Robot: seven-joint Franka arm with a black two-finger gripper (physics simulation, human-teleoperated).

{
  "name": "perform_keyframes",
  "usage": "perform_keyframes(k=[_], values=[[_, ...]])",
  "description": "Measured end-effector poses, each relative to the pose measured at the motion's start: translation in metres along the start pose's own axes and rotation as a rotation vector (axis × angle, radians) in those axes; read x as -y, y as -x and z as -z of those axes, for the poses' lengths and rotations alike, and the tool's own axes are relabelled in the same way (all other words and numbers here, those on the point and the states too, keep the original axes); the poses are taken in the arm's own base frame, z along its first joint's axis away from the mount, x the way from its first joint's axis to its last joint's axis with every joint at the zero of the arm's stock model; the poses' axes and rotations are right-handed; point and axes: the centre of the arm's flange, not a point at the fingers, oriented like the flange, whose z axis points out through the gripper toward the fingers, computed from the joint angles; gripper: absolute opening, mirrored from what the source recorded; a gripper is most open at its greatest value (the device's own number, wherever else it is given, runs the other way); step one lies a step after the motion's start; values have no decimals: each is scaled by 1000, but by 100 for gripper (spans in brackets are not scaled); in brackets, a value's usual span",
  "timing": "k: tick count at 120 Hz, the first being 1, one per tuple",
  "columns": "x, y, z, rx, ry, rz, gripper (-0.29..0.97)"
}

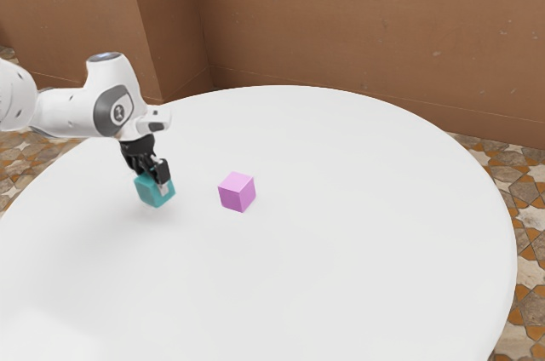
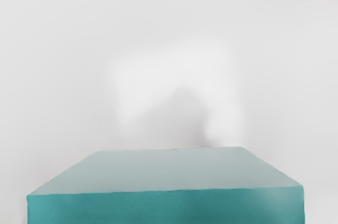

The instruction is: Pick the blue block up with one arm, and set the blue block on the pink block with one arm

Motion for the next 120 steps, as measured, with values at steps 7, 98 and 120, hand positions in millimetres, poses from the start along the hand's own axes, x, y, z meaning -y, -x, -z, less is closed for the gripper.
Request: perform_keyframes(k=[7, 98, 120], values=[[-22, -10, 12, -12, 7, -20, 39], [-115, -108, 33, -37, 56, -12, 39], [-119, -117, 30, -40, 60, 23, 39]])
